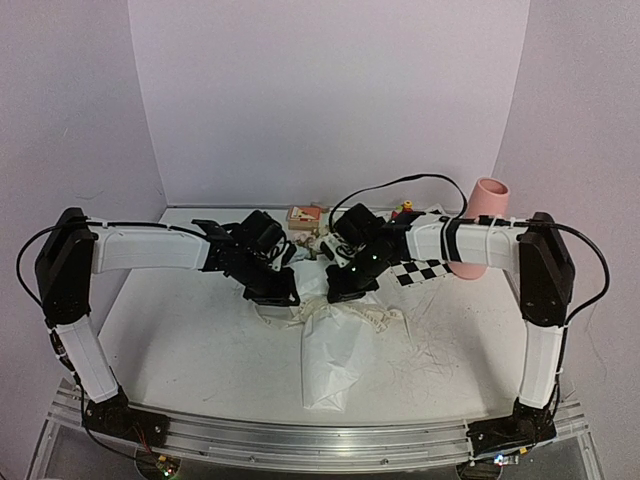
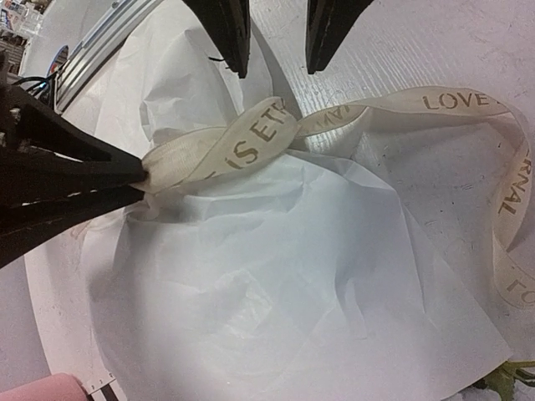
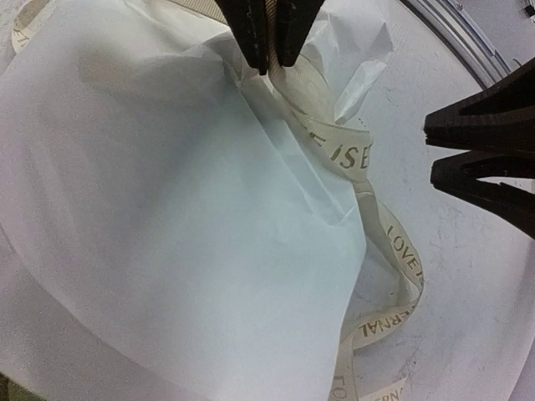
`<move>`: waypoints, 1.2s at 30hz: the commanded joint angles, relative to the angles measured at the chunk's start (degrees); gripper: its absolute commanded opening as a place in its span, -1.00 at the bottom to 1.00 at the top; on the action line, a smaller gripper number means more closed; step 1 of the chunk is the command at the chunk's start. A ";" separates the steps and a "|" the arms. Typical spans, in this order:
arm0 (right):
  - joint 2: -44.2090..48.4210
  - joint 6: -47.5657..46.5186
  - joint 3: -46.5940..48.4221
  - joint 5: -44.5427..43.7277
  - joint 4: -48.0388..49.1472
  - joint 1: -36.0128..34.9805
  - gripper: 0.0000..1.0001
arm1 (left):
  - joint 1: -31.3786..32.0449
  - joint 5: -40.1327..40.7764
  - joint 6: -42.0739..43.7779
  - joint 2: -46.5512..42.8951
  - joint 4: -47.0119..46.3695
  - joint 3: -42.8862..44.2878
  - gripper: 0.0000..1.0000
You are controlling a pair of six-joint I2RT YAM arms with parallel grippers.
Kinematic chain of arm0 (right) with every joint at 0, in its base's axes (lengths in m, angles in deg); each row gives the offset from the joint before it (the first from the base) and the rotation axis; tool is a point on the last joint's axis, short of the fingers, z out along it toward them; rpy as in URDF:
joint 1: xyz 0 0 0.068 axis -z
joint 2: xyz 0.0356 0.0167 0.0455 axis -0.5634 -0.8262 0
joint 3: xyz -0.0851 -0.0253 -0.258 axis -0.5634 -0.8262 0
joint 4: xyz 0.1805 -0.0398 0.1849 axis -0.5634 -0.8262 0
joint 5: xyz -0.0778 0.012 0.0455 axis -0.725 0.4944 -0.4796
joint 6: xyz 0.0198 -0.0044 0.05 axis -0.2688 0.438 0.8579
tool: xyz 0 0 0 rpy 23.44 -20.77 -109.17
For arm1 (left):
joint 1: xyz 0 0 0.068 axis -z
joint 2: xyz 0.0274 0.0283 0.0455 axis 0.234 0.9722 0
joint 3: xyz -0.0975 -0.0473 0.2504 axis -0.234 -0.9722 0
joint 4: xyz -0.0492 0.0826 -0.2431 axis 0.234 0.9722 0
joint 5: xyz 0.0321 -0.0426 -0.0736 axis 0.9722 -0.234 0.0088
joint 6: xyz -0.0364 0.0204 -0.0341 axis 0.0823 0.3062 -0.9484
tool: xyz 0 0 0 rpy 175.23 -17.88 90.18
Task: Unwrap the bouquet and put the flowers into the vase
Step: Untie the ribbon from the wrapping paper.
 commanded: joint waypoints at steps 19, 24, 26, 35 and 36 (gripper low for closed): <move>8.17 4.99 -3.07 -6.12 -3.73 -0.37 -0.84 | -0.29 -3.78 3.67 2.82 0.06 3.79 -0.26; 12.58 7.97 -6.71 -12.43 -4.61 -0.35 -0.88 | -0.26 -3.22 4.02 4.98 0.11 5.33 -0.29; 14.25 8.90 -8.07 -15.32 -5.12 -0.36 -0.90 | -0.28 -2.92 4.10 5.74 0.07 6.00 -0.30; 21.38 15.08 -11.41 -28.95 -11.69 -0.36 -1.00 | -0.31 -1.10 3.01 8.35 0.19 7.23 -0.37; 22.07 16.60 -11.76 -31.36 -13.13 -0.37 -1.00 | -0.35 -0.84 2.96 8.40 0.30 7.23 -0.38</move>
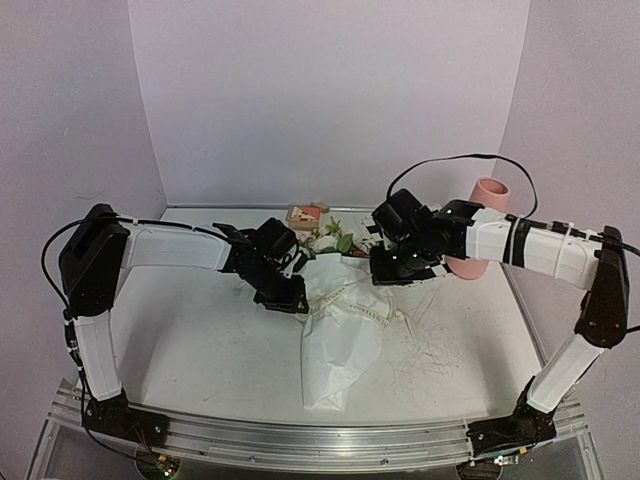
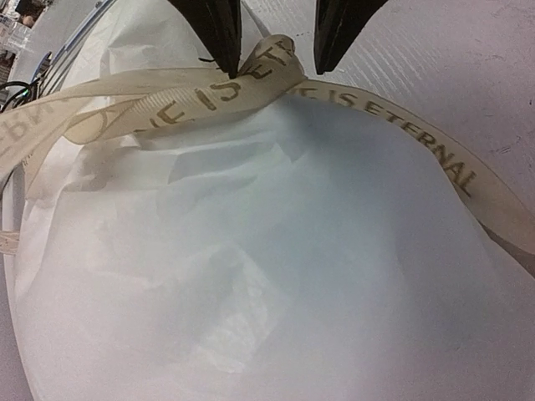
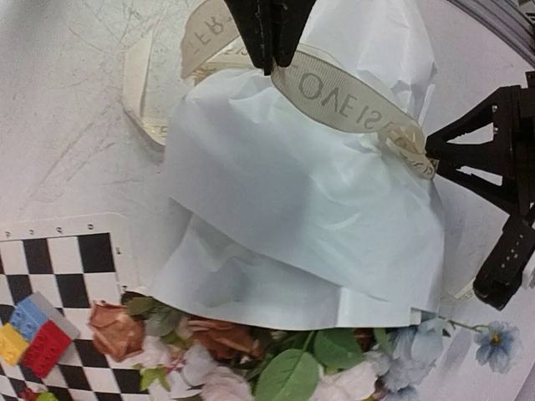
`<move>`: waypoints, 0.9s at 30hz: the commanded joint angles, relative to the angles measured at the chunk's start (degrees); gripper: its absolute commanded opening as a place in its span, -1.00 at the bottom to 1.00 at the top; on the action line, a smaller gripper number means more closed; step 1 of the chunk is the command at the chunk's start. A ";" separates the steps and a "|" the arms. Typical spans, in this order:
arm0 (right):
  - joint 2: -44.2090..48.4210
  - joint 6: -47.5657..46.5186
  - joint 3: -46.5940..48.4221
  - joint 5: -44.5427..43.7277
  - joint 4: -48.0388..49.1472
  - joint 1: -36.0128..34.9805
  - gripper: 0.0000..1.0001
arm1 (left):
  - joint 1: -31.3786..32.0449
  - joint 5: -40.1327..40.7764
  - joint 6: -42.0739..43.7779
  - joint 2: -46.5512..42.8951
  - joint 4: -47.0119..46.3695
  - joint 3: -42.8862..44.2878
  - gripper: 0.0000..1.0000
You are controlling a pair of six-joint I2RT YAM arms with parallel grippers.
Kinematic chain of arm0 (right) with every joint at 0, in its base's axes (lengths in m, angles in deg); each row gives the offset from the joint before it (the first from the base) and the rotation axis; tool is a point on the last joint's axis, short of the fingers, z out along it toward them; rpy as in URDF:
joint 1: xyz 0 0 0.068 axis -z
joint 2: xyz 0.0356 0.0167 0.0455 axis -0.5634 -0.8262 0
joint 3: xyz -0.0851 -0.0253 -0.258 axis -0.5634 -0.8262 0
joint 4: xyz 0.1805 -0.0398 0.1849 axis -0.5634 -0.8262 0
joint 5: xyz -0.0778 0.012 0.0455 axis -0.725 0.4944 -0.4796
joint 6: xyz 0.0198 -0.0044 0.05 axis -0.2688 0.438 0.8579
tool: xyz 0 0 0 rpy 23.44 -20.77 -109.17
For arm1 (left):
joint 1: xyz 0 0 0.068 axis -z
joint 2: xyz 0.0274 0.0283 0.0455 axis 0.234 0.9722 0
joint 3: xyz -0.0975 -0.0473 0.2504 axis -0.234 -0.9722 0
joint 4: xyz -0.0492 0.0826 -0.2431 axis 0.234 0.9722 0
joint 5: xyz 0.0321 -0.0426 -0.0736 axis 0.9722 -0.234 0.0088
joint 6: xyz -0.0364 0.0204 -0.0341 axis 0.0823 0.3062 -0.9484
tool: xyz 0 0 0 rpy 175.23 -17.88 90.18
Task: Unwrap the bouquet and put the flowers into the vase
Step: Untie the ribbon from the wrapping paper.
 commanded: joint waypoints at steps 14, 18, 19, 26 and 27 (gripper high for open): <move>4.82 22.75 -6.72 -22.31 -29.61 -0.01 -0.67 | -0.71 2.20 -0.90 1.70 0.92 3.32 -0.48; 7.77 13.88 -8.20 -16.83 -20.88 -0.05 -0.13 | -0.66 1.32 -0.33 1.33 0.93 3.60 -0.48; 9.15 11.42 -8.49 -15.31 -17.68 -0.03 0.08 | -0.68 1.11 -0.15 1.22 0.93 3.69 -0.48; 9.46 -3.53 -4.80 -2.82 -3.22 -0.07 0.40 | -0.67 0.82 0.81 1.11 0.94 4.52 -0.47; 8.31 -5.30 -3.31 -0.65 -2.51 -0.06 0.34 | -0.66 0.67 0.88 1.20 0.95 4.58 -0.48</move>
